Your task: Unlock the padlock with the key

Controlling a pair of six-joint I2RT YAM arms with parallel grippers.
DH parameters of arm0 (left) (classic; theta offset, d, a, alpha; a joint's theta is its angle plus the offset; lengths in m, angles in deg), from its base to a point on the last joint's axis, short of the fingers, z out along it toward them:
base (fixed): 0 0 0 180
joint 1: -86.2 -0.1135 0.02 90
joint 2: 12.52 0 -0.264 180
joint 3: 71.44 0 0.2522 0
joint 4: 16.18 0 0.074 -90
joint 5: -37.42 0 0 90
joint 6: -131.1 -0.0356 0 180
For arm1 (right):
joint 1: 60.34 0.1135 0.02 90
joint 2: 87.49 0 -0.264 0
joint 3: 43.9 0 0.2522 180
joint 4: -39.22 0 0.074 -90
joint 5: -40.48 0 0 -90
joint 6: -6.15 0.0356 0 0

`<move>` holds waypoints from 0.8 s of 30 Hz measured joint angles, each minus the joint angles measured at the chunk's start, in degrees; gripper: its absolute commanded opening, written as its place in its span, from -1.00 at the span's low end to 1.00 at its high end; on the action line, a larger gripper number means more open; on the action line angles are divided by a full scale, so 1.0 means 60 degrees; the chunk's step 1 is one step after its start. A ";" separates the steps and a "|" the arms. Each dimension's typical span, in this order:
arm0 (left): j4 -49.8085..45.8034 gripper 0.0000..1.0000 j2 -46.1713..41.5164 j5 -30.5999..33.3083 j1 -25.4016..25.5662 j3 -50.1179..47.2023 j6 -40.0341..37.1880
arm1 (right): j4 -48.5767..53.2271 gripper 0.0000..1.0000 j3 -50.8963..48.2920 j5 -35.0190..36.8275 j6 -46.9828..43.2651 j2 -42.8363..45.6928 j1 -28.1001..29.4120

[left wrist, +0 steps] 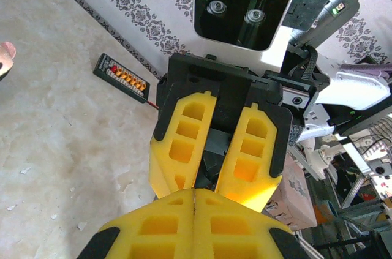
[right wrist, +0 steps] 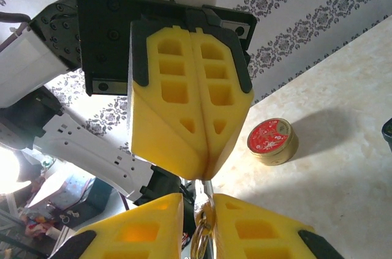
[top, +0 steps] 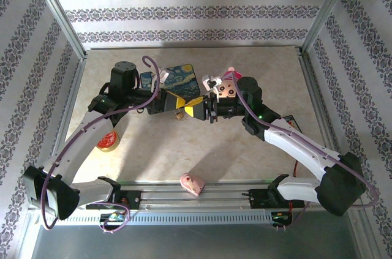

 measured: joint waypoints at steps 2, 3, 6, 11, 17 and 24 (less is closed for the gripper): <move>0.0084 -1.00 -0.0004 -0.0051 0.0000 -0.0025 0.0036 | -0.0018 -0.70 0.0015 0.0004 0.0044 0.0000 0.0000; 0.0146 -1.00 -0.0004 -0.0066 0.0000 -0.0040 0.0062 | -0.0025 -0.71 0.0015 0.0004 0.0055 0.0000 0.0000; 0.0291 -1.00 -0.0029 -0.0091 0.0000 -0.0113 0.0135 | -0.0033 -0.71 0.0015 0.0000 0.0117 0.0000 -0.0015; 0.0543 -1.00 -0.0062 -0.0095 -0.0011 -0.0189 0.0310 | -0.0095 -0.85 0.0015 -0.0004 0.0186 0.0000 -0.0062; 0.1045 -1.00 -0.0131 -0.0149 -0.0076 -0.0412 0.0699 | -0.0175 -1.00 0.0015 0.0000 0.0233 0.0004 -0.0124; 0.1847 0.31 -0.0160 -0.0131 -0.0372 -0.0703 0.1450 | -0.0266 -1.00 -0.0022 0.0200 0.0251 0.0142 -0.0193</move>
